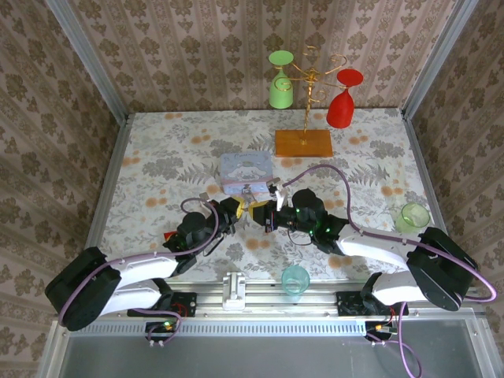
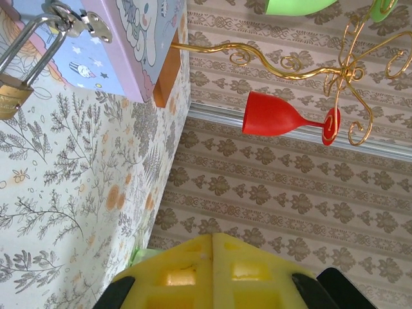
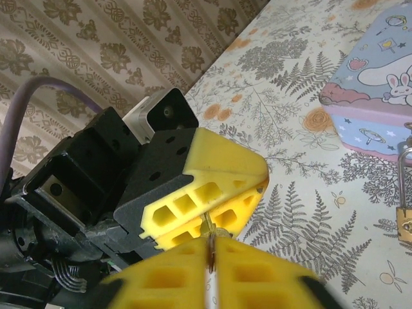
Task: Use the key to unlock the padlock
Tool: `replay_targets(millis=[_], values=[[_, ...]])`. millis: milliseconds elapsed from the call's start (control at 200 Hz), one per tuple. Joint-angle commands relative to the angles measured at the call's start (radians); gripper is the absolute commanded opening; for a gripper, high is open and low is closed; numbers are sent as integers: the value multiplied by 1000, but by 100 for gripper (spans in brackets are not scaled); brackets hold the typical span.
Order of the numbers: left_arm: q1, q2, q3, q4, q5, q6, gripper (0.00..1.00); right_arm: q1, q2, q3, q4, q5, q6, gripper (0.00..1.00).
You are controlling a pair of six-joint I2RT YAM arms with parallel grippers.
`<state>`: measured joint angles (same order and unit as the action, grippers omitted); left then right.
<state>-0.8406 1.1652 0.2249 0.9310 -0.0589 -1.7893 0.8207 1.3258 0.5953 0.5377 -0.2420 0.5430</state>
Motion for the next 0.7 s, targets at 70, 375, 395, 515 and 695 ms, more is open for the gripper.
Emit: replay_targets(millis=[70, 375, 395, 515, 695], values=[[60, -58, 101, -167, 113, 259, 0, -82, -110, 22, -186, -73, -93, 76], [126, -49, 376, -404, 577, 971, 0, -275, -127, 36, -180, -518, -71, 90], [127, -43, 389, -404, 608, 995, 0, -275, -120, 29, -132, -531, -47, 89], [131, -31, 436, -448, 696, 1102, 0, -272, -91, -34, 156, -569, 108, 83], [131, -32, 425, -371, 749, 1117, 0, -255, -93, -82, 284, -557, 161, 73]])
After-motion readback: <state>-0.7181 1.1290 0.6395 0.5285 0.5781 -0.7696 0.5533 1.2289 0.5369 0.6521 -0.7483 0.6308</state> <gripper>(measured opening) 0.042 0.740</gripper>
